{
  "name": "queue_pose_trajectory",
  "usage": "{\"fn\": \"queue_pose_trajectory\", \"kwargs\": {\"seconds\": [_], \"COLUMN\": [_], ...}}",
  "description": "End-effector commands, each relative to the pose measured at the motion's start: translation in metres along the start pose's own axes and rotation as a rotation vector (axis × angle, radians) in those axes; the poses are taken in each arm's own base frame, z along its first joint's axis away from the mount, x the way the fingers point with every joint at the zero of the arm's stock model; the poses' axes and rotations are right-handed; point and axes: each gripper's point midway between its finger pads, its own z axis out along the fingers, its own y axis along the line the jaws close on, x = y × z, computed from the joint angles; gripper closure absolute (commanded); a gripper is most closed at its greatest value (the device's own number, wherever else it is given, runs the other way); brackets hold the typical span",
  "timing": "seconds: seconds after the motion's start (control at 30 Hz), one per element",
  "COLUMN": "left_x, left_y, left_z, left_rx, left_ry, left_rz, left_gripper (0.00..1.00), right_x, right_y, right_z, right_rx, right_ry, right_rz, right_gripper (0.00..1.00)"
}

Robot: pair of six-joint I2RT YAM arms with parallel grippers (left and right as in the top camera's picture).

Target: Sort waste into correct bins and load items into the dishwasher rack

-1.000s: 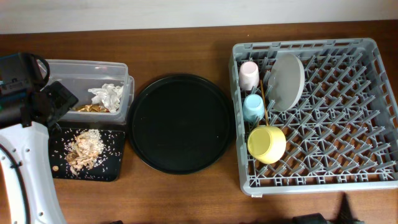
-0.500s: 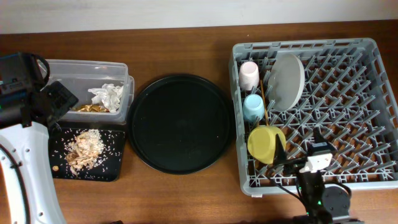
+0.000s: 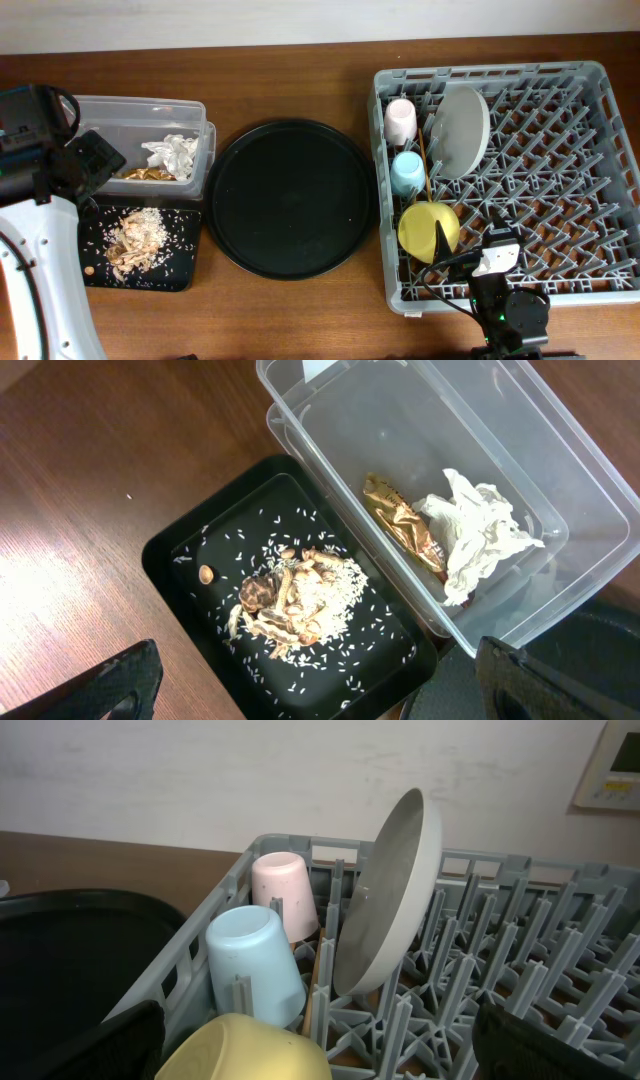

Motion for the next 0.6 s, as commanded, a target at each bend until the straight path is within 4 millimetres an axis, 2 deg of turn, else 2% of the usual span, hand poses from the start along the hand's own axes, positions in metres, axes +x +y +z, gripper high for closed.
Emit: {"fn": "queue_pose_trajectory", "kwargs": {"seconds": [0.0, 0.3, 0.37, 0.4, 0.47, 0.57], "left_x": [-0.002, -0.002, -0.002, -0.001, 0.007, 0.029], "left_y": [0.002, 0.002, 0.0, -0.002, -0.017, -0.042], "left_z": [-0.001, -0.001, -0.006, -0.015, -0.046, -0.105], "left_rx": [-0.001, -0.001, 0.009, 0.029, 0.107, 0.281], "left_ry": [-0.004, -0.004, -0.016, -0.036, -0.097, -0.197], "left_rz": [-0.019, -0.019, -0.016, -0.009, 0.036, 0.133], "left_gripper": [0.01, 0.01, 0.01, 0.01, 0.01, 0.01], "right_x": [0.002, 0.002, 0.002, 0.002, 0.002, 0.002], "right_y": [-0.002, -0.002, -0.002, -0.002, -0.002, -0.002], "right_z": [0.0, 0.0, 0.0, 0.0, 0.0, 0.0], "right_rx": [0.006, 0.007, 0.006, 0.006, 0.006, 0.007], "right_ry": [-0.004, -0.004, -0.004, -0.004, -0.004, -0.004], "right_rz": [0.008, 0.008, 0.008, 0.008, 0.008, 0.008], "right_gripper": [0.02, 0.02, 0.01, 0.02, 0.02, 0.02]}}
